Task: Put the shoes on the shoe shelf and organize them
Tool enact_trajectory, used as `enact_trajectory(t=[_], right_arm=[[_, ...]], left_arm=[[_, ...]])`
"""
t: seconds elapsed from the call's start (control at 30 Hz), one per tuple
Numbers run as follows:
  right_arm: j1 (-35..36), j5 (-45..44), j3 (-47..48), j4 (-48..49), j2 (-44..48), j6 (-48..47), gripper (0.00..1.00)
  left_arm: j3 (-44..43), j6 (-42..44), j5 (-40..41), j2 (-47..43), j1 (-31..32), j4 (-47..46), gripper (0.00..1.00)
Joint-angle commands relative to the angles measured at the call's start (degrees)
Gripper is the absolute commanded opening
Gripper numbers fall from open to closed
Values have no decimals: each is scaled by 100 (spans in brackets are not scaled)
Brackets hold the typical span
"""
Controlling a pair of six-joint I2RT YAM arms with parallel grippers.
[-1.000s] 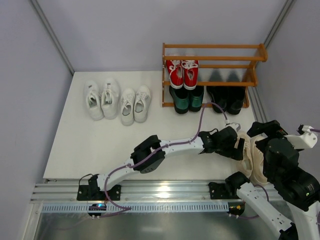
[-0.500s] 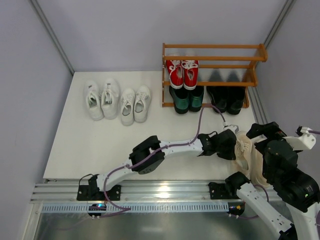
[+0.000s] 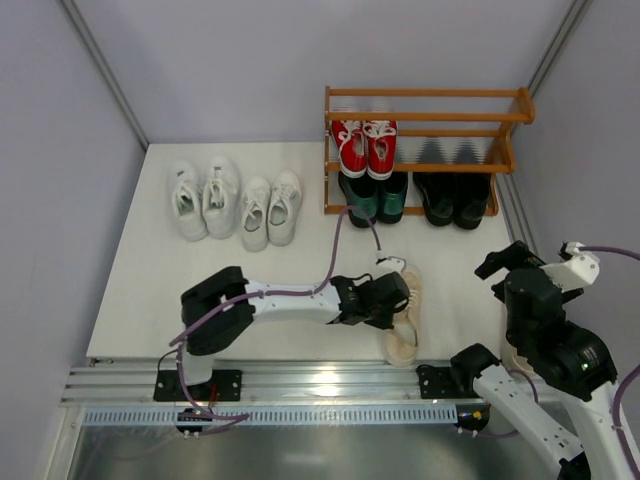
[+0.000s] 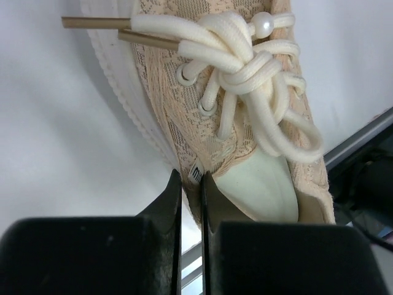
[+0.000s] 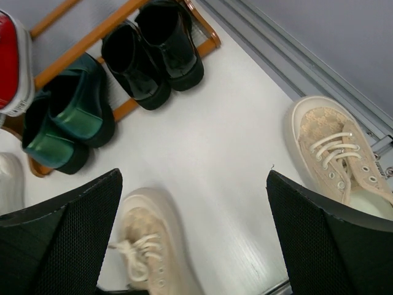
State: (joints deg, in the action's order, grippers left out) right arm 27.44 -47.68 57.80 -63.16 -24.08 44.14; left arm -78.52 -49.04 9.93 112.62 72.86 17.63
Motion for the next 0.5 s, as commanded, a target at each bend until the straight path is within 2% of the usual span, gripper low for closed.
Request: enact_trajectory(t=[0.0, 0.07, 0.27, 0.3, 0.4, 0.43, 0.47], right_arm=[[16, 74, -172, -222, -674, 216, 100], [24, 285, -251, -232, -1010, 305, 100], [-89, 496, -568, -180, -2004, 631, 100], [-203, 549, -655, -75, -2100, 570, 100], [-1212, 996, -787, 66, -2356, 105, 100], [-1833, 1163, -849, 258, -2382, -79, 100], [-2126, 1339, -884, 373, -2426, -246, 100]], left_arm=[[758, 210, 755, -976, -167, 197, 0], [1266, 193, 852, -1511, -263, 223, 0], [2085, 359, 1064, -2515, -544, 470, 0], [2269, 368, 1028, -2725, -580, 478, 0], [2473, 386, 852, -2990, -659, 575, 1], [2569, 403, 835, -3148, -668, 610, 20], [2622, 421, 791, -3254, -668, 662, 34]])
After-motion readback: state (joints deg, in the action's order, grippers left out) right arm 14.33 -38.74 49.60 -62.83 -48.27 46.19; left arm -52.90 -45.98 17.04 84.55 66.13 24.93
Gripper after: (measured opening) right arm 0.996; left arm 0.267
